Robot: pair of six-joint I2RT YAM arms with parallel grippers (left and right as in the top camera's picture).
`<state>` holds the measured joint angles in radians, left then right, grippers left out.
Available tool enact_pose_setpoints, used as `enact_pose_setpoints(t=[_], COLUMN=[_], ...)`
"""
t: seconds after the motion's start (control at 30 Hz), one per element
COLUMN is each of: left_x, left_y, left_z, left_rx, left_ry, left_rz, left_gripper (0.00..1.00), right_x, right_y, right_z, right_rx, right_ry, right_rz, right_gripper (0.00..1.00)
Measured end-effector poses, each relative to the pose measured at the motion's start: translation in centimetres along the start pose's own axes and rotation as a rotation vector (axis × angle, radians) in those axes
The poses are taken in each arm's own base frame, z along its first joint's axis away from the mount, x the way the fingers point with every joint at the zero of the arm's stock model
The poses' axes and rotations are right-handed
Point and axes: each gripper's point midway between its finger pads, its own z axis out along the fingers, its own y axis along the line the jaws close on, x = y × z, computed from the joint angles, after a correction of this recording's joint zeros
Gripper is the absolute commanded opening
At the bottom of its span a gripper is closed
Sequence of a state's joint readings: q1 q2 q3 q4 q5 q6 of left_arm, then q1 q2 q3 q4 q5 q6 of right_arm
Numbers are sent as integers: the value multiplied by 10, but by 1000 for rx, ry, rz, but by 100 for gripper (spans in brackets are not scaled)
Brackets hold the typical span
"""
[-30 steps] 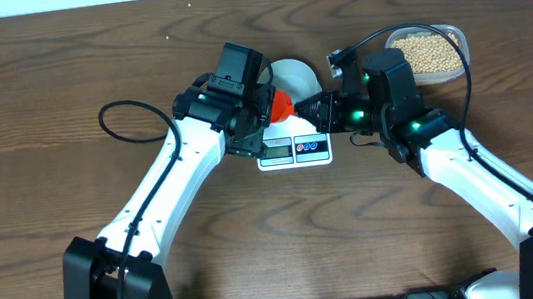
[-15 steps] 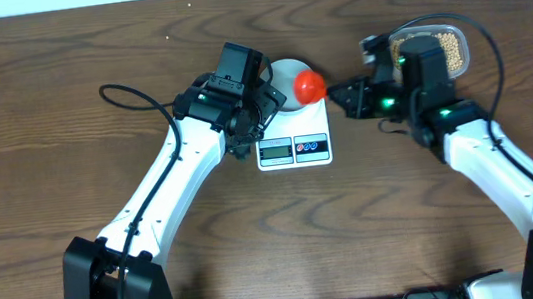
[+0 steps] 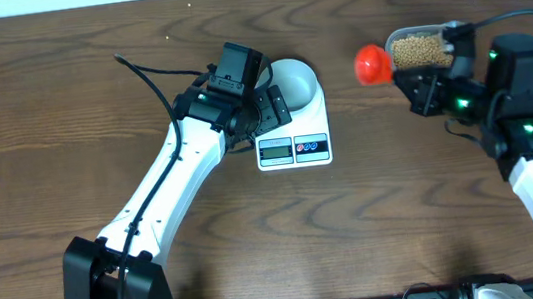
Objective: Scoop item into bowl and weigh 50g on scale
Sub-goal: 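Carry the red scoop with the right gripper to the soybean tub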
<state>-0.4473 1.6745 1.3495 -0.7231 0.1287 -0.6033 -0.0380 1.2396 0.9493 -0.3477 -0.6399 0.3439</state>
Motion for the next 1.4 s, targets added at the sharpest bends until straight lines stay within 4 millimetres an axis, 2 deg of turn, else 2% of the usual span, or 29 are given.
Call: enact_pose_setpoints(t=[0.1,0.27,0.4,0.47,0.5,0.53,0.8,1.07,1.4], left_x=[3,13,20,24,26,27,37,39,40], left_y=[2,-1,-16,-22,-23,-23,-15,-13,-12], left_z=[0,0,2,4,5,8,28,29,29], left_rx=[-9,-13,10,20,18,16,-26,-25,-23], left_ry=[11,37,36,40,46,52,108,121,128], left_rz=[23,61,128,153,159,163,181,328,420], left_gripper=[87,44,24,19,12,9,7,7,7], right_x=[5,4,5,5,5,6,18,21,27], right_y=[-13,-28,-33,-34,-34,-34,-40,-45,-50], right_z=[-11,-24,-27,-27,-27,-27,-28,-29,-30], right_rx=[41,85,101,105,106,107,138,163,192], right_ry=[18,8,9,9,11,14,59,67,89], right_rz=[-3,-24,-38,-47,-49,-48,-15,-7,9], right_gripper=[1,1,1,1,1,1,1,1,1])
